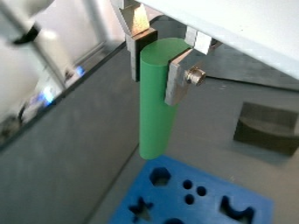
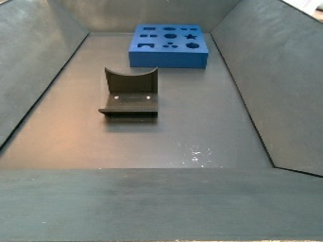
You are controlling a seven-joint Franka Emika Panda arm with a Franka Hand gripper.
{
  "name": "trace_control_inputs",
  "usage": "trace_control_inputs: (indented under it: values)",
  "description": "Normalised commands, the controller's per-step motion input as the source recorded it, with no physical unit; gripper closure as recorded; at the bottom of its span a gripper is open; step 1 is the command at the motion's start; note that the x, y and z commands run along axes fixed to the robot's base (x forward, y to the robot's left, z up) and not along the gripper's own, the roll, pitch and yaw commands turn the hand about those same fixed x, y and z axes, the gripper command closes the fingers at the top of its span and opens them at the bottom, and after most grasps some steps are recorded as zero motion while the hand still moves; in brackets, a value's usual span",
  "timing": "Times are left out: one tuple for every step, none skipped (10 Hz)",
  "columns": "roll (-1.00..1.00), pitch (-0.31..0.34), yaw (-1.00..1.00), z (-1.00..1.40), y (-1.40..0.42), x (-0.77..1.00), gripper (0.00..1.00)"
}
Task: Pick up the oval object. Move up. Place the oval object on the fixture. Regrasp the oval object. Move to above the board. Insert the oval object.
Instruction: Move to above the board, then insert the oval object.
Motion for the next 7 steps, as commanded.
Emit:
trace_control_inputs:
  values:
    - [-0.07,-0.678,1.0,0.0,0.02,-0.07,1.0]
    - [-0.02,-0.499,0.65,0.0,0.01,-0.07,1.0]
    - [-0.01,-0.353,0.41,-0.01,0.01,-0.06,1.0]
    - [-0.01,-0.2,0.2,0.0,0.01,-0.03,1.0]
    - [0.0,-0.007,0.0,0.0,-0.01,0.0,1.0]
    - [0.03,0.0,0.0,-0.14,-0.39,0.3,1.0]
    - [0.0,-0.084,-0.05,-0.28,-0.49,0.4,1.0]
